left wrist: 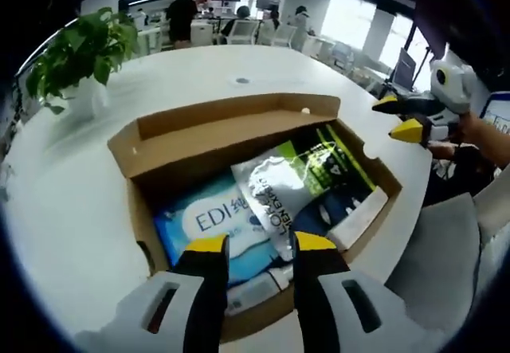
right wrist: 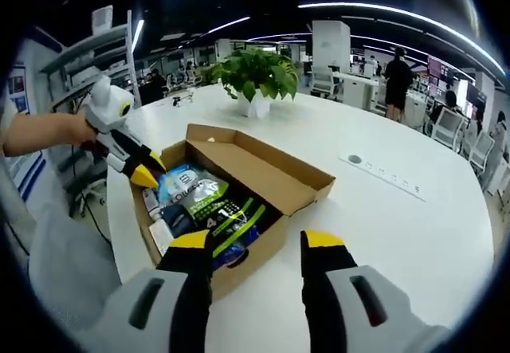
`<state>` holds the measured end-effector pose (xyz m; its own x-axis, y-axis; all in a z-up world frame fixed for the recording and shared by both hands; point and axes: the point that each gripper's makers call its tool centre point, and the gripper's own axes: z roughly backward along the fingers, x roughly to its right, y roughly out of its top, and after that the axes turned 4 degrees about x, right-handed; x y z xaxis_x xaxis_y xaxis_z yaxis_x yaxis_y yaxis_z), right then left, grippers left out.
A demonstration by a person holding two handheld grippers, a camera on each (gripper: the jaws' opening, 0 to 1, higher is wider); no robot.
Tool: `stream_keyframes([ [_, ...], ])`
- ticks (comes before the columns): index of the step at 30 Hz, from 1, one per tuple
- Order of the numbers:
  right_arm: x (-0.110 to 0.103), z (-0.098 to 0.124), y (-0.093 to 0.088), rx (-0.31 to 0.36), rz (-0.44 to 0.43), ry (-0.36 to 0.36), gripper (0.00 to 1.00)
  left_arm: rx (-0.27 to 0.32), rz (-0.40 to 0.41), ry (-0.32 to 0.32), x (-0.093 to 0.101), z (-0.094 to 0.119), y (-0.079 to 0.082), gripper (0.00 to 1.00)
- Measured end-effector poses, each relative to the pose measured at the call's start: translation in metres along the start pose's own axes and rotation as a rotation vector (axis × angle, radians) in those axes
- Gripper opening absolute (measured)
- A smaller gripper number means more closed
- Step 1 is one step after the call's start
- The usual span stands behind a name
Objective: Operate the shoe box by opening the lid, removing the specified soft item, and placing it in the target area until the item is outside and the box remains undamaged.
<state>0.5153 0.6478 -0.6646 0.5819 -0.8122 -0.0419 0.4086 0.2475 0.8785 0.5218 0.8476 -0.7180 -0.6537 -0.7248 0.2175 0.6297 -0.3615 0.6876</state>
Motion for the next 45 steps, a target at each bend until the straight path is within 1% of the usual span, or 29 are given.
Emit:
stream_keyframes([
  [5,-0.004,0.001,-0.007,-0.012,0.027,0.007,0.44,-0.033,0.053,-0.037,0.008,-0.006,-0.008,0.3],
  [11,-0.005,0.003,-0.008,-0.005,0.022,0.009,0.45,-0.063,0.103,-0.069,0.013,-0.012,-0.013,0.28],
  [15,-0.004,0.005,-0.01,-0.003,0.021,0.003,0.45,-0.103,0.174,-0.097,0.017,-0.017,-0.02,0.27],
  [22,-0.004,0.007,-0.019,-0.016,0.017,0.0,0.45,-0.147,0.255,-0.129,0.021,-0.024,-0.027,0.24],
  [25,-0.004,0.008,-0.021,-0.018,0.015,0.003,0.45,-0.143,0.282,-0.143,0.022,-0.027,-0.027,0.21],
  [27,-0.004,0.008,-0.02,-0.017,0.012,0.003,0.45,-0.14,0.325,-0.166,0.025,-0.028,-0.027,0.18],
  [29,-0.004,0.008,-0.021,-0.017,0.01,0.002,0.45,-0.138,0.344,-0.185,0.026,-0.03,-0.025,0.15],
  [31,-0.004,0.008,-0.02,-0.015,0.009,0.002,0.45,-0.145,0.37,-0.19,0.024,-0.031,-0.027,0.13],
  [35,-0.005,0.008,-0.02,-0.013,0.006,0.004,0.45,-0.131,0.428,-0.205,0.022,-0.032,-0.026,0.09],
  [38,-0.006,0.008,-0.02,-0.013,0.004,0.008,0.45,-0.12,0.449,-0.219,0.023,-0.031,-0.025,0.06],
  [41,-0.007,0.007,-0.021,-0.016,0.005,0.014,0.45,-0.097,0.487,-0.255,0.029,-0.03,-0.019,0.01],
  [45,-0.009,0.005,-0.021,-0.019,0.003,0.02,0.44,-0.09,0.494,-0.275,0.034,-0.03,-0.016,0.0],
])
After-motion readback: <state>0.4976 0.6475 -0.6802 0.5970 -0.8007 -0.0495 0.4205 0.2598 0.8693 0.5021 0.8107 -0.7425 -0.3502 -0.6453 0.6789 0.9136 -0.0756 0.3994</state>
